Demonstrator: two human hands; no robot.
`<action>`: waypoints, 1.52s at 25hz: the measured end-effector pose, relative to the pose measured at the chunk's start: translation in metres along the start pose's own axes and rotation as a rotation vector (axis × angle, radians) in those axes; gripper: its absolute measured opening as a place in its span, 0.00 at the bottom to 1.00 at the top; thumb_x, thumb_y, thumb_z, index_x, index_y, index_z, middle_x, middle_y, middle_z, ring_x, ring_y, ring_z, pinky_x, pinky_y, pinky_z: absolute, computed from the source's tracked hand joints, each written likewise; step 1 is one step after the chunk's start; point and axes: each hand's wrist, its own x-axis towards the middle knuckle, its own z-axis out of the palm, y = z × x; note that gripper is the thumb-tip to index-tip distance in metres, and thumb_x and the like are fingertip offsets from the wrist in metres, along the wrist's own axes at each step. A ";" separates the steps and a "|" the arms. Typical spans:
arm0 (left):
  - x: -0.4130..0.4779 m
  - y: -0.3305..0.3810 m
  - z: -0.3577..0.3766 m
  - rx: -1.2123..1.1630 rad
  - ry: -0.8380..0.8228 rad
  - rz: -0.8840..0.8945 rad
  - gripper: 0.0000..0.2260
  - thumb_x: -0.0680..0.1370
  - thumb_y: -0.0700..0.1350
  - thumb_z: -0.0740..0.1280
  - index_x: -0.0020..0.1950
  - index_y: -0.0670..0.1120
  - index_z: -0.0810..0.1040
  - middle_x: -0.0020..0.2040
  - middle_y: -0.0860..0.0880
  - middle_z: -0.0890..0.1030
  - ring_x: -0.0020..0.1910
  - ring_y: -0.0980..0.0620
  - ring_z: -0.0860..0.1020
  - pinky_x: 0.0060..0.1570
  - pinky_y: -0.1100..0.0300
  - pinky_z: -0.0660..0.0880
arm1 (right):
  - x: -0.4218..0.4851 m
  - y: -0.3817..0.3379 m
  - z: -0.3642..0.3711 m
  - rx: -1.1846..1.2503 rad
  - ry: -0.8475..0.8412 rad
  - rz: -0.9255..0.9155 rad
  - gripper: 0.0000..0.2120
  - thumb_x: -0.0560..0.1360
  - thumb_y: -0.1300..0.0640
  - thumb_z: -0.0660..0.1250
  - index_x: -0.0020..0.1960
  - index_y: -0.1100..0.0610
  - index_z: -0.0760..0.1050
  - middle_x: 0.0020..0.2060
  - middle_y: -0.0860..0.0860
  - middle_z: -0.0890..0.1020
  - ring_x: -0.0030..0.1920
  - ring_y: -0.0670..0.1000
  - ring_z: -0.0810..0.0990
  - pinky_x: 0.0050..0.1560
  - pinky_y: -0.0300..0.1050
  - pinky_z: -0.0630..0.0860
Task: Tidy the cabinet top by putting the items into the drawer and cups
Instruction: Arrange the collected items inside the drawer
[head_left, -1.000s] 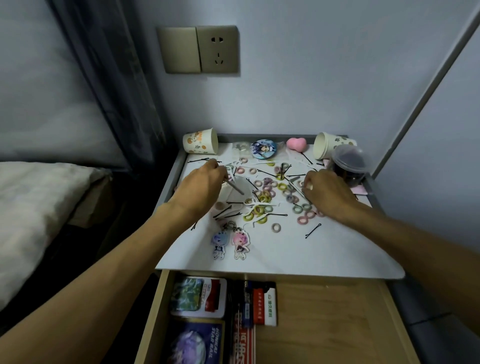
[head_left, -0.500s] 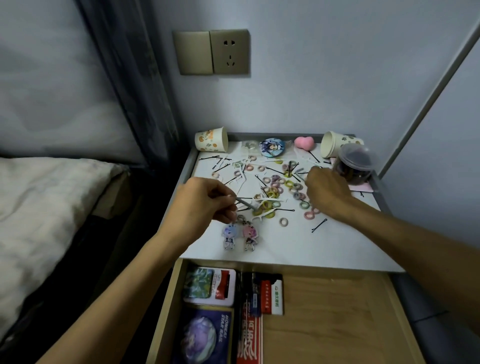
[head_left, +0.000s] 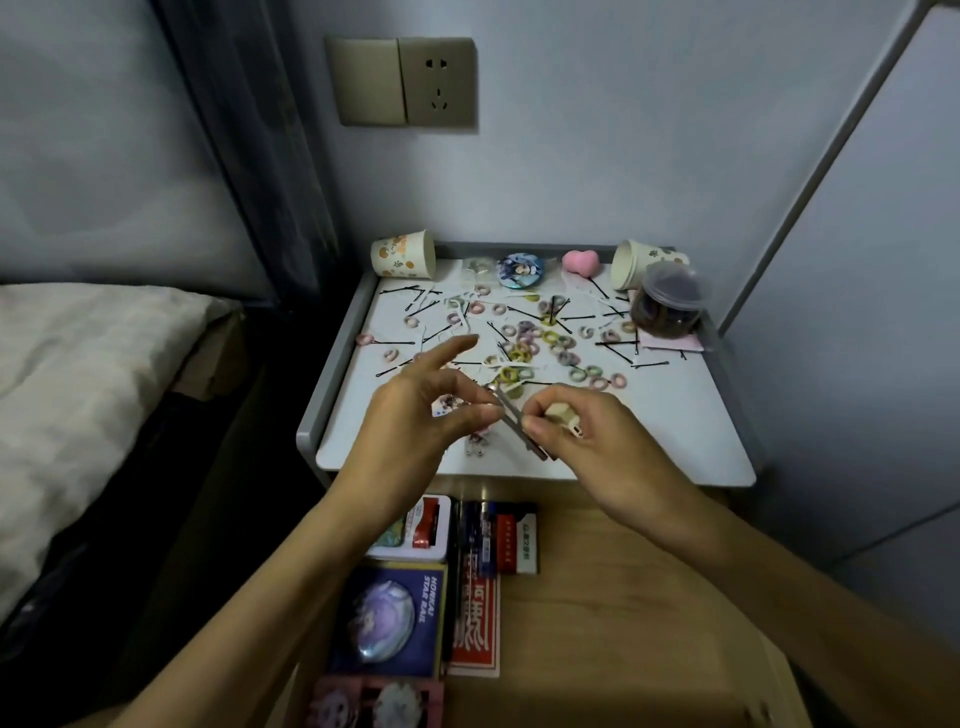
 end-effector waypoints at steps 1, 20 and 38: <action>-0.002 -0.002 0.002 -0.064 -0.034 -0.015 0.02 0.73 0.41 0.73 0.41 0.45 0.83 0.60 0.55 0.81 0.59 0.65 0.77 0.58 0.66 0.73 | -0.003 0.002 0.002 0.046 -0.008 0.021 0.07 0.79 0.57 0.66 0.43 0.50 0.78 0.33 0.42 0.79 0.37 0.41 0.75 0.44 0.43 0.72; -0.002 -0.013 0.004 -0.394 -0.035 -0.295 0.05 0.76 0.34 0.69 0.50 0.37 0.81 0.35 0.43 0.82 0.32 0.51 0.80 0.39 0.61 0.80 | -0.006 0.012 0.007 0.399 -0.097 0.353 0.02 0.75 0.60 0.70 0.47 0.57 0.81 0.34 0.49 0.83 0.29 0.43 0.70 0.27 0.33 0.67; 0.000 -0.017 -0.004 -0.095 -0.103 -0.170 0.05 0.73 0.36 0.73 0.47 0.42 0.85 0.35 0.51 0.85 0.32 0.54 0.83 0.36 0.67 0.77 | -0.009 0.022 0.016 0.254 -0.095 0.268 0.03 0.75 0.54 0.71 0.45 0.53 0.82 0.28 0.49 0.77 0.28 0.44 0.71 0.27 0.33 0.66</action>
